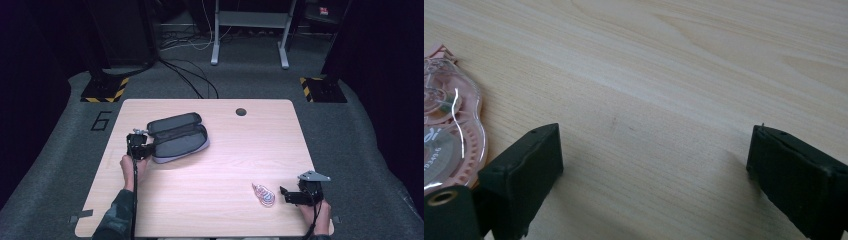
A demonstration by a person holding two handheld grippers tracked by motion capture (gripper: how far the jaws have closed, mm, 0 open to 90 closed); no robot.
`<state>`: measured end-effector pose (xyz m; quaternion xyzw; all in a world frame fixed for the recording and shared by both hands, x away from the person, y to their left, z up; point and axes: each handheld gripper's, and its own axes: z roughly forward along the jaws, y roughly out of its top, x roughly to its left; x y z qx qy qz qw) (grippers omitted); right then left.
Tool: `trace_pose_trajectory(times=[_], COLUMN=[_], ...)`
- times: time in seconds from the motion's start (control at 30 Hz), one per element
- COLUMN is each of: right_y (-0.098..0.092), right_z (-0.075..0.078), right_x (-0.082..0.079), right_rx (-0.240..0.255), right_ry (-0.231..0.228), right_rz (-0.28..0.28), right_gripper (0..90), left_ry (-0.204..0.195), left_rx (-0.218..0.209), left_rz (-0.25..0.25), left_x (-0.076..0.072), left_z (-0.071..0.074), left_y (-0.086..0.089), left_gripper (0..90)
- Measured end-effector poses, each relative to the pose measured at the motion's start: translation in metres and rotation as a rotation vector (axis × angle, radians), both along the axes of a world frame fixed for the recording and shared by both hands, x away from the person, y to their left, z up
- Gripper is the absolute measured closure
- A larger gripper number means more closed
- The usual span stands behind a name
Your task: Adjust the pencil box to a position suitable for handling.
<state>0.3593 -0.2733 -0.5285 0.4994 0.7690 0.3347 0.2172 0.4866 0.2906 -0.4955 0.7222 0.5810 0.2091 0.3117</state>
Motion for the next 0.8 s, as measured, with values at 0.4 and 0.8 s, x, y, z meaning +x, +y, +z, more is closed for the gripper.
trace_pose_trajectory(times=[0.4,0.8], right_y=[0.000,0.000], right_z=[0.000,0.000], right_x=[0.000,0.000], right_rx=[0.000,0.000], right_ry=[0.001,0.001], right_rz=[-0.002,-0.003], right_gripper=[7.3,7.4], left_ry=[-0.012,-0.025], left_rx=[0.002,-0.019], left_rz=[-0.085,-0.163], left_x=[-0.010,-0.018], left_z=[0.000,-0.001], left_y=[-0.016,-0.037], left_gripper=[87.5,87.5])
